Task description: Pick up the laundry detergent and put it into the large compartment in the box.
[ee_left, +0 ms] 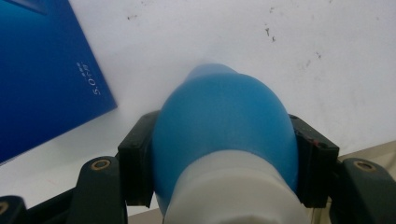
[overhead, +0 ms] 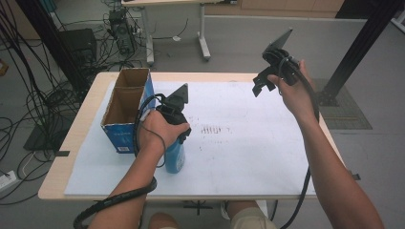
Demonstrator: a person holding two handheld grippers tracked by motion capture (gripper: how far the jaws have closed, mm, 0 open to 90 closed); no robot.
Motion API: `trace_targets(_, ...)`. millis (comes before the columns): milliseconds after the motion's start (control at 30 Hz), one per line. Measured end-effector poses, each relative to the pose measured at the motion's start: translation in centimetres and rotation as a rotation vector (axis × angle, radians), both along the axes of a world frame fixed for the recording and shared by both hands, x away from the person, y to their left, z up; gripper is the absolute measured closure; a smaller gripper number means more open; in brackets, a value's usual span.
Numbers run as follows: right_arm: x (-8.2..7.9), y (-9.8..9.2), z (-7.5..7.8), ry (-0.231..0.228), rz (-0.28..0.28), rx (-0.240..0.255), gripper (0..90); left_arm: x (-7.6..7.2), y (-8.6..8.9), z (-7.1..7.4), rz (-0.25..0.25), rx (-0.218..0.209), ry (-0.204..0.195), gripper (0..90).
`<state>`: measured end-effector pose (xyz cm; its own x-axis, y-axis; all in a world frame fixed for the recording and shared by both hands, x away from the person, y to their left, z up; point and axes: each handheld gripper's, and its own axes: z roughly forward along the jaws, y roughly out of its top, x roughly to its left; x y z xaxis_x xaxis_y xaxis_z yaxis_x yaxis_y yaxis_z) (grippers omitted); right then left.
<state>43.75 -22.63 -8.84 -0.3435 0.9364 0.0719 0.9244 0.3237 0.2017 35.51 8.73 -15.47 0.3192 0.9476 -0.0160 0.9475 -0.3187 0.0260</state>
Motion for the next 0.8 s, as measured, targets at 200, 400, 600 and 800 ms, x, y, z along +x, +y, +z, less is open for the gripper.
trace_targets(200,-0.01,0.00,-0.02,0.000,0.001,-0.003,7.9,0.03,-0.03,-0.01,0.000,0.001,0.000,37.2)
trace_targets(400,0.01,-0.03,-0.01,0.002,-0.003,-0.003,7.9,0.11,-0.05,-0.01,0.000,0.001,0.002,37.3)
trace_targets(600,0.01,0.06,-0.05,0.001,-0.001,-0.005,7.9,0.14,-0.05,-0.01,-0.001,0.001,0.005,37.3)
trace_targets(800,0.02,0.15,-0.07,0.003,-0.001,-0.007,7.9,0.16,-0.06,-0.01,-0.005,0.002,0.005,37.4)
